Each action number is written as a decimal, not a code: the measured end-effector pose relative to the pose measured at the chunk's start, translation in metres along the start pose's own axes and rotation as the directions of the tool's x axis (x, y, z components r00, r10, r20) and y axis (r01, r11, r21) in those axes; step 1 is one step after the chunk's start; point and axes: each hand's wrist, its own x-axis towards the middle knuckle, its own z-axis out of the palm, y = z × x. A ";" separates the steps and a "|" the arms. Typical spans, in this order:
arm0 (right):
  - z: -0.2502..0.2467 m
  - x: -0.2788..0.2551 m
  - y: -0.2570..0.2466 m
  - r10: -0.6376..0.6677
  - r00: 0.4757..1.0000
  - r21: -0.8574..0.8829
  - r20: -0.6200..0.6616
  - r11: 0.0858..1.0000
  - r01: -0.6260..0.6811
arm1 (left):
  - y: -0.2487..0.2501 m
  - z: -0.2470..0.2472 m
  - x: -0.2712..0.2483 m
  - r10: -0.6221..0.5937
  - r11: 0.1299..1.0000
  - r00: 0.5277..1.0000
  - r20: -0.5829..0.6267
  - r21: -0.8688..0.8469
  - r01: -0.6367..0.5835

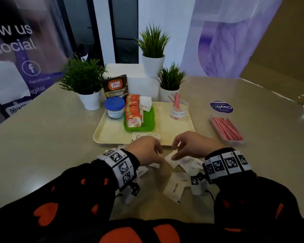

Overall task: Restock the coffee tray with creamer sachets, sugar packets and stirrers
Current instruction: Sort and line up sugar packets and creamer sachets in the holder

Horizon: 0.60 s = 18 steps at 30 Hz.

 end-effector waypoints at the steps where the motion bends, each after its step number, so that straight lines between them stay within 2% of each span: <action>1: 0.004 -0.007 0.002 0.015 1.000 -0.022 0.025 1.000 -0.015 | 0.006 0.008 -0.002 0.007 1.000 1.000 0.028 0.019 -0.008; 7: 0.029 -0.035 0.016 0.087 0.993 -0.151 0.079 0.986 -0.075 | 0.021 0.048 -0.009 -0.002 1.000 0.985 0.173 0.026 -0.002; 13: 0.048 -0.037 0.028 0.084 0.995 -0.205 0.048 0.976 -0.073 | 0.023 0.063 -0.008 -0.002 1.000 0.985 0.170 0.010 0.000; 18: 0.053 -0.033 0.034 0.085 0.996 -0.138 0.022 0.987 -0.082 | 0.009 0.070 -0.004 -0.006 0.988 0.990 0.143 -0.153 0.028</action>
